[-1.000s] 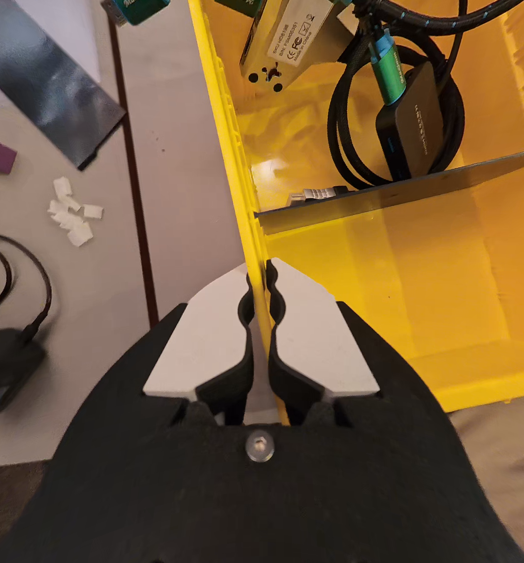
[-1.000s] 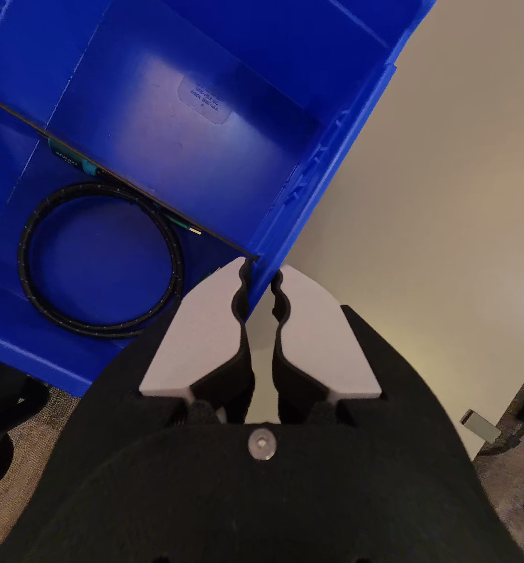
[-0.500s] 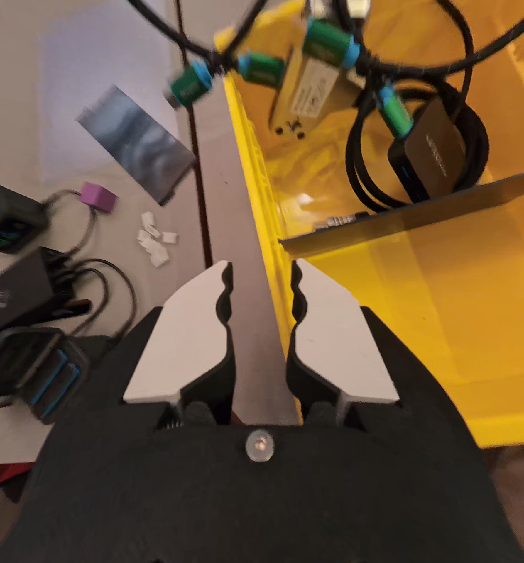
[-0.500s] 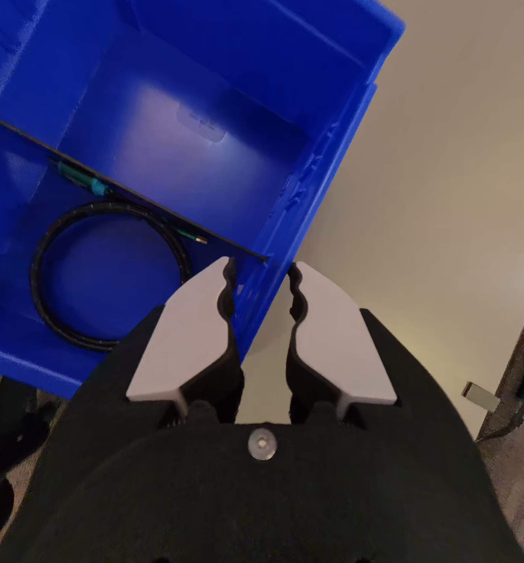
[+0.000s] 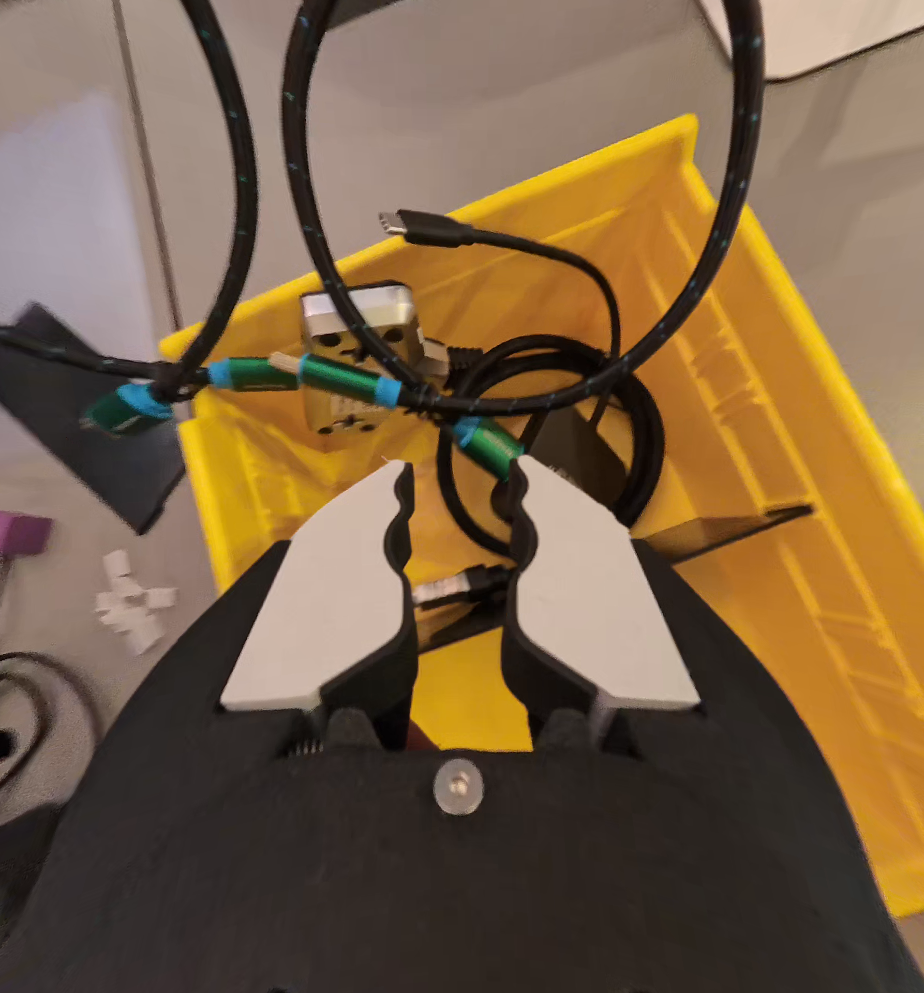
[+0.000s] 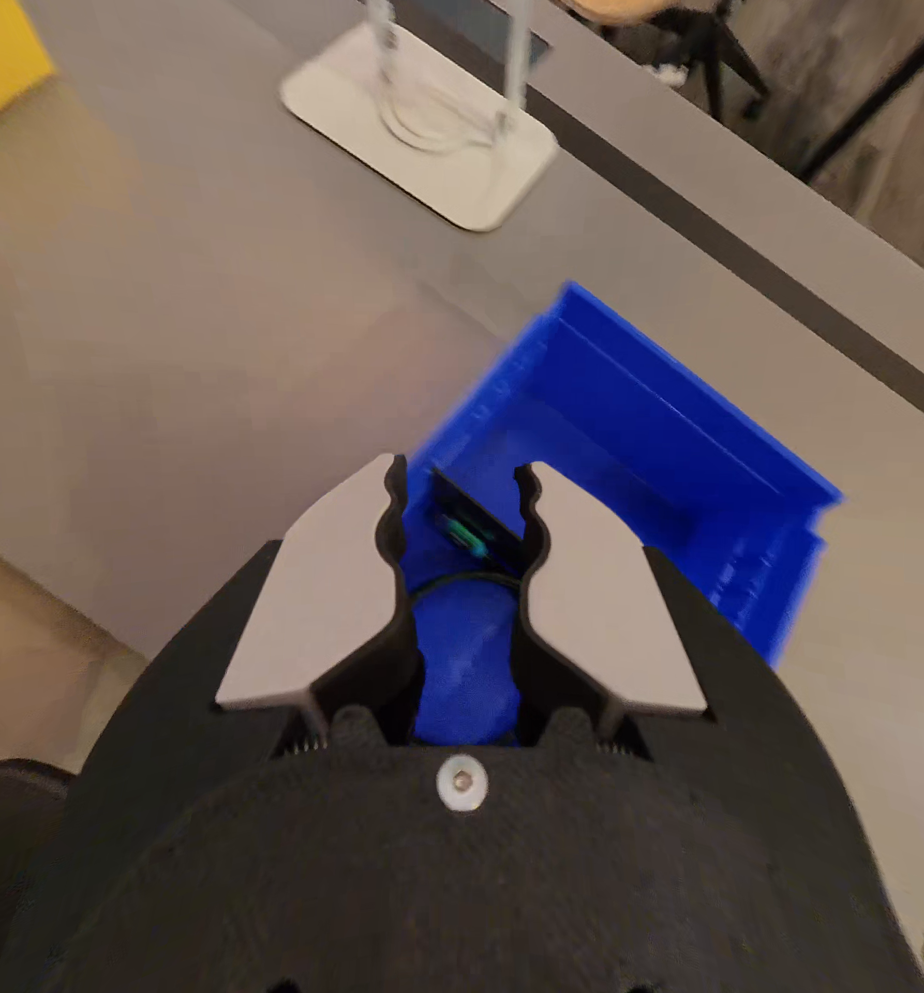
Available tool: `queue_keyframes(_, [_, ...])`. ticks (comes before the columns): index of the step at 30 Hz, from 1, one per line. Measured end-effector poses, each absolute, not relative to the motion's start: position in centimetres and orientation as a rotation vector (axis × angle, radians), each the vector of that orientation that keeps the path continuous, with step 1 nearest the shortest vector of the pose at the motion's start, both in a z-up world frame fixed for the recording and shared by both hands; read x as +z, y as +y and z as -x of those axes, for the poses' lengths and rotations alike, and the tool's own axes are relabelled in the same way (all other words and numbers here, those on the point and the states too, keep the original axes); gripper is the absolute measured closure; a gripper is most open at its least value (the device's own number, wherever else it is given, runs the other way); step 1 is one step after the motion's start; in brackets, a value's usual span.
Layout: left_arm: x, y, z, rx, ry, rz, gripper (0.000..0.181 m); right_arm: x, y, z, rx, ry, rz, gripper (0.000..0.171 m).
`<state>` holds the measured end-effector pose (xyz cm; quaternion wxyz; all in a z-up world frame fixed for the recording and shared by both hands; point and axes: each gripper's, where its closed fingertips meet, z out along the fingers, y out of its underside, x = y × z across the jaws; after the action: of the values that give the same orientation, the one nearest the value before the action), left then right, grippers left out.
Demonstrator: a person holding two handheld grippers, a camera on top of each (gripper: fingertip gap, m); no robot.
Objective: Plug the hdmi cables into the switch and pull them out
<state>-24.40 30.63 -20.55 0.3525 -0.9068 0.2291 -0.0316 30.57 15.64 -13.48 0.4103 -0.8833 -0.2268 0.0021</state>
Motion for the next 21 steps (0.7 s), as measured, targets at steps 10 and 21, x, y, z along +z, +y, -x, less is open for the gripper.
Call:
queue_keyframes(10, [-23.1,32.8,21.7,-0.362,0.535,2.412,0.163,-15.9,16.9,-19.8,0.286,-0.757,2.216,0.131])
queue_keyframes(21, [-18.1,32.3,20.4,-0.449,0.652,2.157,0.170,-15.9,17.1,-11.4,0.502,-0.886,2.152,0.132])
